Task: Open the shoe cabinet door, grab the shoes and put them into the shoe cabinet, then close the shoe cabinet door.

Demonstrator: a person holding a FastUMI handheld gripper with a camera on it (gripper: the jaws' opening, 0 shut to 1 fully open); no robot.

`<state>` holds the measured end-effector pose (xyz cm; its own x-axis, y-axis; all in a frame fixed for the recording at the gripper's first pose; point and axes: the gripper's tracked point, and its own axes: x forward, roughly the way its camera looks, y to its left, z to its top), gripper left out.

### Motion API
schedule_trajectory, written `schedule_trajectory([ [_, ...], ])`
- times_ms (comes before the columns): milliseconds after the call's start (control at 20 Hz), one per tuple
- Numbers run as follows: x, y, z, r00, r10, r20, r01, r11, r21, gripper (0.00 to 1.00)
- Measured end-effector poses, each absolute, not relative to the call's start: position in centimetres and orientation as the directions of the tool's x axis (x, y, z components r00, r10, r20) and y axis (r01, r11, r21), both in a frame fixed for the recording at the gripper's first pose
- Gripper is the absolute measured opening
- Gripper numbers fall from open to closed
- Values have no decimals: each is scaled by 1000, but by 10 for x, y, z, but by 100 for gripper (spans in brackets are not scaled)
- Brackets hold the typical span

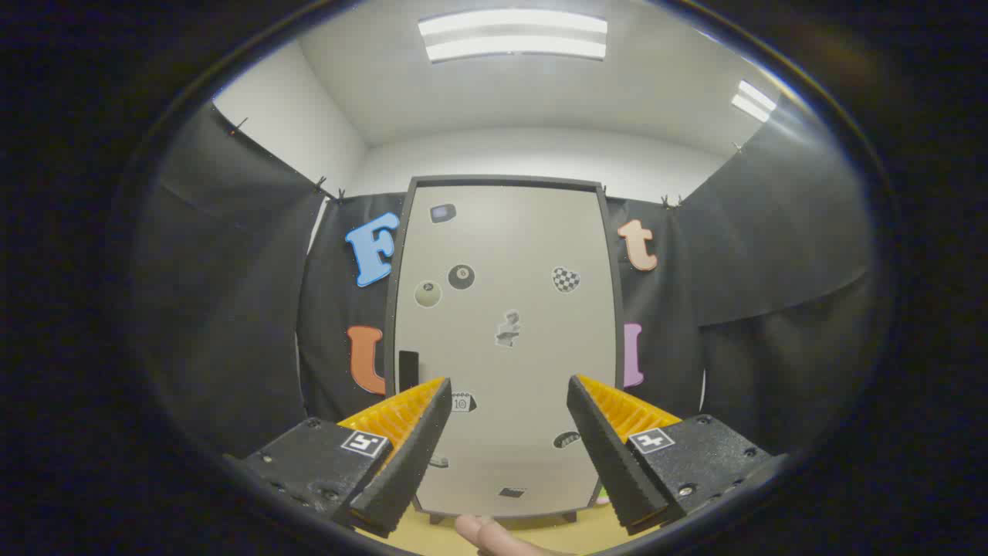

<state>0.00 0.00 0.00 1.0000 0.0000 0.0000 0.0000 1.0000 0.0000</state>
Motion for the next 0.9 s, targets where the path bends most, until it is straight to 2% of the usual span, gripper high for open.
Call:
schedule_trajectory([
  [600, -4, -9, 8, 999, -28, 22, 28, 1000, 5, 98],
  [900, -1, 3, 2, 1000, 0, -23, 0, 1000, 3, 98],
])
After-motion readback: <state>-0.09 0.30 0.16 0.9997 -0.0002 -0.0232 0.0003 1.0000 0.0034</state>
